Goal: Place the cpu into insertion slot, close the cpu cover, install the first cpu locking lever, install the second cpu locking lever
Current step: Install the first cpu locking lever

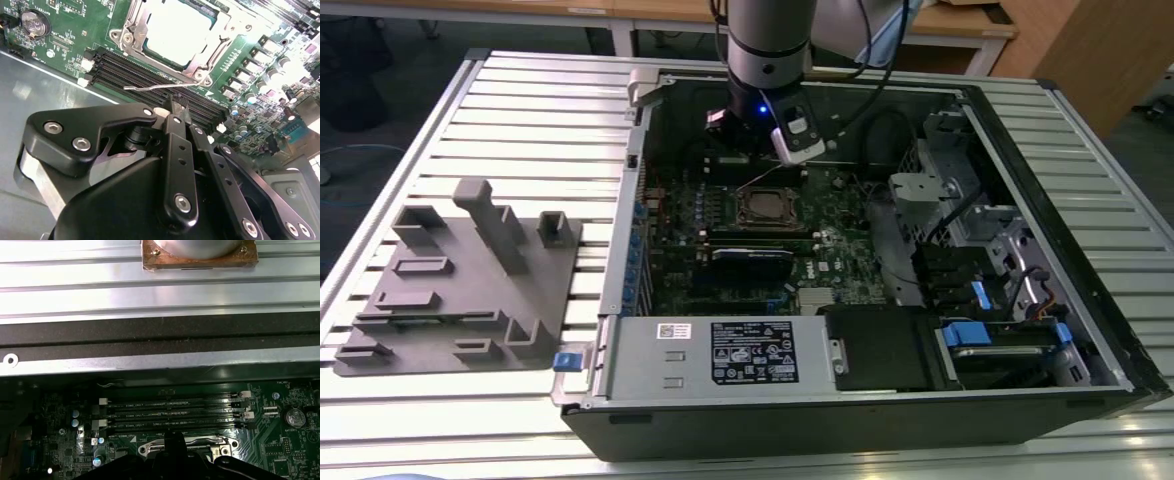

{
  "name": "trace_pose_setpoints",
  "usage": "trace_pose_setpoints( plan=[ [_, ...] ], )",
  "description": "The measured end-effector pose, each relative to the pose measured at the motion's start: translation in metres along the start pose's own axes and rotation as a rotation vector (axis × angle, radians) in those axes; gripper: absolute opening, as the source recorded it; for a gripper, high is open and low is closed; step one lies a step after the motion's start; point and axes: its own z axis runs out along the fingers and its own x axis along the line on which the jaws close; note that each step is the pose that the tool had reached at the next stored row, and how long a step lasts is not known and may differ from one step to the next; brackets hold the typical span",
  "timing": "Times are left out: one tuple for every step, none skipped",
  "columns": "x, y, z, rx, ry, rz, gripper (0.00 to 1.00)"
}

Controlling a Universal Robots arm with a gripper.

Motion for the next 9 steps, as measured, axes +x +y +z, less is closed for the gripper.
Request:
trace_pose_setpoints(
  plan=[
    [0.0000, 0.0000, 0.0000, 0.0000, 0.0000, 0.000, 0.11],
    [0.0000, 0.0000, 0.0001, 0.0000, 0.0000, 0.000, 0.11],
    [0.0000, 0.0000, 0.0001, -0.0001, -0.0001, 0.000, 0.11],
    [0.0000, 0.0000, 0.0001, 0.0001, 0.0000, 0.000, 0.11],
    [0.0000, 0.0000, 0.0002, 0.0000, 0.0000, 0.000, 0.11],
    [-0.0001, 0.0001, 0.0004, -0.0001, -0.0001, 0.000, 0.11],
    [-0.0005, 0.0001, 0.0008, -0.0001, -0.0001, 0.000, 0.11],
    [-0.0012, 0.0001, 0.0011, 0.0002, -0.0001, 0.000, 0.11],
    [-0.0024, 0.0001, 0.0015, 0.0002, -0.0002, 0.000, 0.11]
  ],
)
